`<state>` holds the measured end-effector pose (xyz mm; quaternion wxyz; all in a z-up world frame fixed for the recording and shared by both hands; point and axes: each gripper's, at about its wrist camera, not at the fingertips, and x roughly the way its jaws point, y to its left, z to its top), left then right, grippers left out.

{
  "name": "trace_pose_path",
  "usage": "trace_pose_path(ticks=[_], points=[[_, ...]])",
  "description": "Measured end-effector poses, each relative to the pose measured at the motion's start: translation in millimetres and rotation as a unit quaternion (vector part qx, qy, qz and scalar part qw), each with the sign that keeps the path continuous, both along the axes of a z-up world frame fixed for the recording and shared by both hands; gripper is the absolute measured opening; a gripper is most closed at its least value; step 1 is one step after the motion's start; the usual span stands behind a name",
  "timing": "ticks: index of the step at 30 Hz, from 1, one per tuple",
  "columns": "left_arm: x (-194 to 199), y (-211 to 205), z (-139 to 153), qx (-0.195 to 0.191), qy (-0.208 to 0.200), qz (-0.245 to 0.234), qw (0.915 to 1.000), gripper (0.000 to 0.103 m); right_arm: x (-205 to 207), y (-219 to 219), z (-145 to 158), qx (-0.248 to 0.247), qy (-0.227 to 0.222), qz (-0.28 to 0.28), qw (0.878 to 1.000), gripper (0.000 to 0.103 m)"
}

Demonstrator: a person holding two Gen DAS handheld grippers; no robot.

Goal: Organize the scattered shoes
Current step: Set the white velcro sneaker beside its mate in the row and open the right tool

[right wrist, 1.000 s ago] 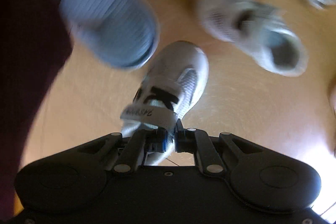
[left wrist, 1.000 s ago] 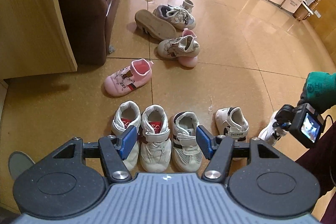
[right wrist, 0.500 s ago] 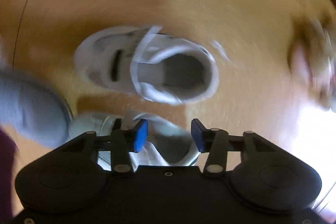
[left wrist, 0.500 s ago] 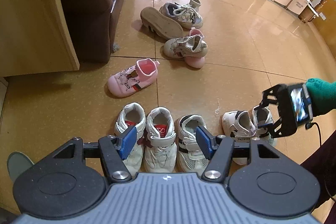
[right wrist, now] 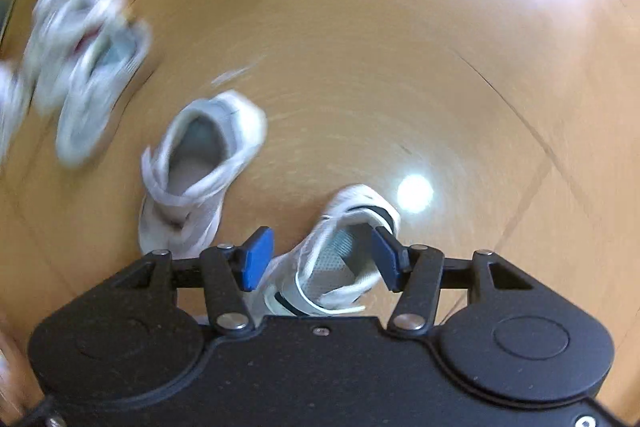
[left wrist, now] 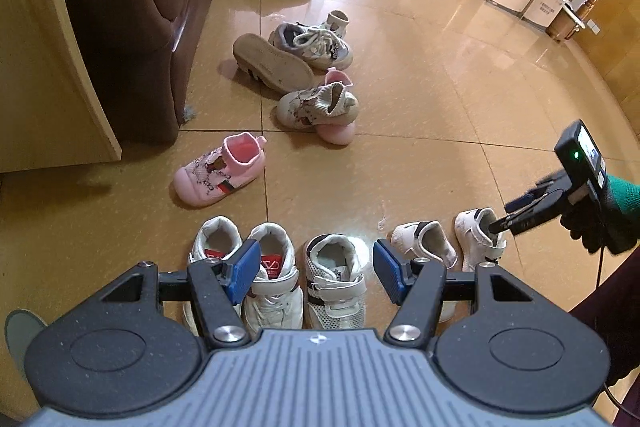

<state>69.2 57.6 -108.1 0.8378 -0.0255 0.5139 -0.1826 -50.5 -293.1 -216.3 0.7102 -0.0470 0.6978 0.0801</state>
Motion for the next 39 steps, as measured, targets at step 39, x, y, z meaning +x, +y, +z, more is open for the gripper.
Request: trace_pose_path(ticks=[39], points=[[5, 22, -4, -0.006, 0.006, 0.035, 0.9993, 0.061, -9, 19, -58, 0.050, 0.026, -0.156, 0.986, 0.017]])
